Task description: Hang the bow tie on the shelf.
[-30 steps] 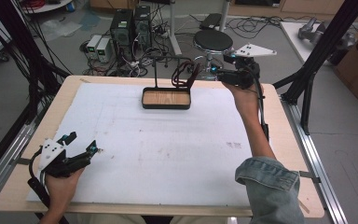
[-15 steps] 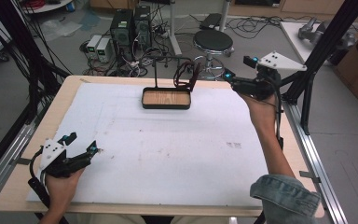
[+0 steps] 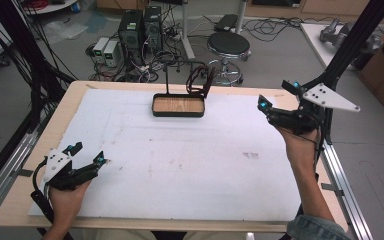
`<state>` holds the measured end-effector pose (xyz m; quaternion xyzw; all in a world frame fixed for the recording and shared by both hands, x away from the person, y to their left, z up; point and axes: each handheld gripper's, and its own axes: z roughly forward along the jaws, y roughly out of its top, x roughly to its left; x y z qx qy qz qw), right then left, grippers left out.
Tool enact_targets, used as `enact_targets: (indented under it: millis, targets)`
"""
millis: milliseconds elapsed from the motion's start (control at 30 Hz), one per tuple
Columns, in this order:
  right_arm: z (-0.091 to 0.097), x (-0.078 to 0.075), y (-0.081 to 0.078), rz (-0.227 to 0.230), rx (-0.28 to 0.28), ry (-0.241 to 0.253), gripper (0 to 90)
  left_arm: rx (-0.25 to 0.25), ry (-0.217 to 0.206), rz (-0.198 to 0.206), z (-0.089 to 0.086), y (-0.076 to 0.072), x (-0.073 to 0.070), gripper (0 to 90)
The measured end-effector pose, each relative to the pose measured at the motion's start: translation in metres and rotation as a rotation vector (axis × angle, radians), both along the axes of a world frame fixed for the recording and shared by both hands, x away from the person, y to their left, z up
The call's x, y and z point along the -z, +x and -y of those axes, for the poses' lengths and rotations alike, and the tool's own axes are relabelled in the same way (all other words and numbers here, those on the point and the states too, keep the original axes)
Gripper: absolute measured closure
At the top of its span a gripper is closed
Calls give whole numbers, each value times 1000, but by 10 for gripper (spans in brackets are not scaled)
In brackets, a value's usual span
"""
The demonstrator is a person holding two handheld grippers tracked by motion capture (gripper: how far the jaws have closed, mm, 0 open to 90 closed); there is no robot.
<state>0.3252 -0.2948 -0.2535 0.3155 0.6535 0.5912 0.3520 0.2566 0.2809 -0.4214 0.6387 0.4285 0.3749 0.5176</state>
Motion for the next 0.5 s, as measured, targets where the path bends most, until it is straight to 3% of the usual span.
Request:
enact_targets:
  millis: [167,267,300,333,500]
  targets:
    - [9,21,-13,2,2,29,125,-1,5,-2,0,0,0,213]
    - [16,43,-21,-29,2,54,125,1,8,-8,1,1,1,213]
    - [16,43,-21,-29,2,54,125,1,8,-8,1,1,1,213]
    - [19,55,-24,-48,2,58,124,1,10,-10,1,1,1,213]
    - [23,77,-29,-67,0,64,120,-1,10,-12,1,1,2,213]
